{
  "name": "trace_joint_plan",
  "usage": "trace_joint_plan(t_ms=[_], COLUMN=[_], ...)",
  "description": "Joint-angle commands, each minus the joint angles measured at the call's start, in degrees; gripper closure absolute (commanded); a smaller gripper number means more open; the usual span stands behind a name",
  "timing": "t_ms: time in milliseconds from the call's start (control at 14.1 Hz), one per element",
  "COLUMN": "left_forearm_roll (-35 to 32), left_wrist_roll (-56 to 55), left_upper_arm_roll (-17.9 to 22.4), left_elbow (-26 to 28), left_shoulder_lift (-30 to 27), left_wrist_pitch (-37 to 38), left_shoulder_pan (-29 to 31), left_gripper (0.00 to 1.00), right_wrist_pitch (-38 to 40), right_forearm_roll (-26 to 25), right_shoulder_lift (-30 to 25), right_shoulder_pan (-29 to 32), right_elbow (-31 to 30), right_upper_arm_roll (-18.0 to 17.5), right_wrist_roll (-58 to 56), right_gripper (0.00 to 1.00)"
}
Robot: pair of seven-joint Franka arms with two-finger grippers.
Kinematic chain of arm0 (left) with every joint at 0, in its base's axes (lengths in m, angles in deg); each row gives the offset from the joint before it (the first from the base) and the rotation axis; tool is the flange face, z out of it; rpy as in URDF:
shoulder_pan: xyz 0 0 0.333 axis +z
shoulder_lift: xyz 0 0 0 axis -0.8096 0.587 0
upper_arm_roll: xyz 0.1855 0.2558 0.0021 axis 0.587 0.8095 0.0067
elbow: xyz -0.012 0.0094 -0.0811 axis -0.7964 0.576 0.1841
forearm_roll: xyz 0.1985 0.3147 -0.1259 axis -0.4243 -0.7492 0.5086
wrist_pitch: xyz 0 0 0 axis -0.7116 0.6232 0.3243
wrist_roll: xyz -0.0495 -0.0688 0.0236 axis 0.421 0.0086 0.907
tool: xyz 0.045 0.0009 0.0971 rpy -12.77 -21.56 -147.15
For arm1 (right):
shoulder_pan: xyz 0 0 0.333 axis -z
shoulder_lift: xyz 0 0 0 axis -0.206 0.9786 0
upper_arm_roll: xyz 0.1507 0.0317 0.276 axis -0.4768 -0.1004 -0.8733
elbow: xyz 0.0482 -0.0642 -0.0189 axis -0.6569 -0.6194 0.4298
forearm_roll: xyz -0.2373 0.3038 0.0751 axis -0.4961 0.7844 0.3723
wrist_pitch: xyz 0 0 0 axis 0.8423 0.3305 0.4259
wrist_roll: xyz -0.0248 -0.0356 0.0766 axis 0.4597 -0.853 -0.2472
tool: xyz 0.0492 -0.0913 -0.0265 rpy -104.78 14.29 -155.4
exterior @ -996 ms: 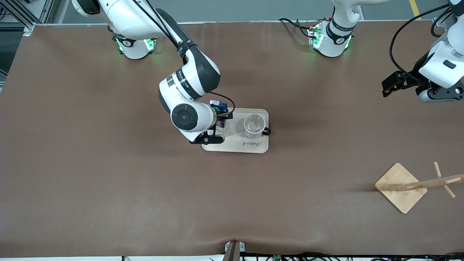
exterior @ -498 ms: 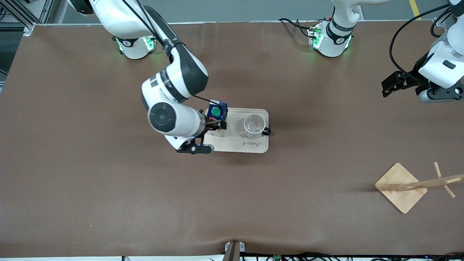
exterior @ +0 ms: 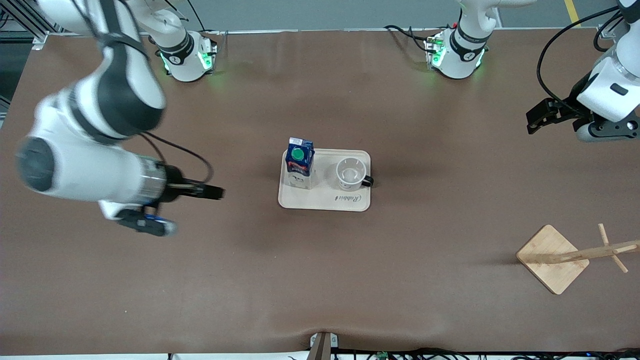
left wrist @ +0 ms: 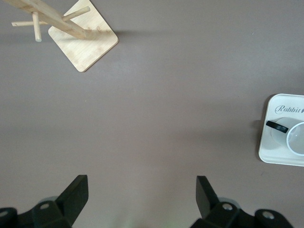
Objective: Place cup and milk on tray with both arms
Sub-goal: 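Open the right gripper and withdraw it from the milk carton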
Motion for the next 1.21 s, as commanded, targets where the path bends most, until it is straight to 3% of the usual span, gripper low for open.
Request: trace_joint_plan(t_ms=[0,142,285,569,854,1138], left_forearm_roll=[0.8,0.8,0.8,0.8,0.8,0.8], left_wrist_roll=[1.48,1.48,1.56,1.56,1.65,1.65], left_upper_arm_roll=[-0.09,-0.09,-0.09,-0.18,-0.18,-0.09], left_elbow=[0.82,0.82,0.82,0.82,0.82,0.82], left_shoulder_lift=[-1.17,-1.17,-1.08,-1.17,-1.17,-1.26], left_wrist_pitch=[-0.2,-0.2,-0.2,-0.11,-0.11,0.59], left_shoulder_pan=[0.43,0.43,0.35,0.35,0.43,0.43], left_gripper=[0.0,0.0,0.0,0.0,0.0,0.0], right_wrist_pitch=[6.22,6.43,5.81,4.58,5.19,5.19], right_forearm_roll=[-6.46,-8.22,-13.22,-21.49,-20.97,-21.85], right_shoulder_lift=[-8.09,-14.24,-21.09,-28.23,-29.3,-29.03], right_shoulder_pan=[1.15,1.86,3.17,5.38,12.66,12.41], right_elbow=[-4.02,-9.19,-15.68,-21.59,-22.57,-21.7], right_upper_arm_roll=[1.05,1.14,1.14,1.14,1.14,0.7], right_wrist_roll=[-0.37,-0.81,-4.92,-9.6,-30.47,-28.17], right_gripper=[0.0,0.0,0.0,0.0,0.0,0.0])
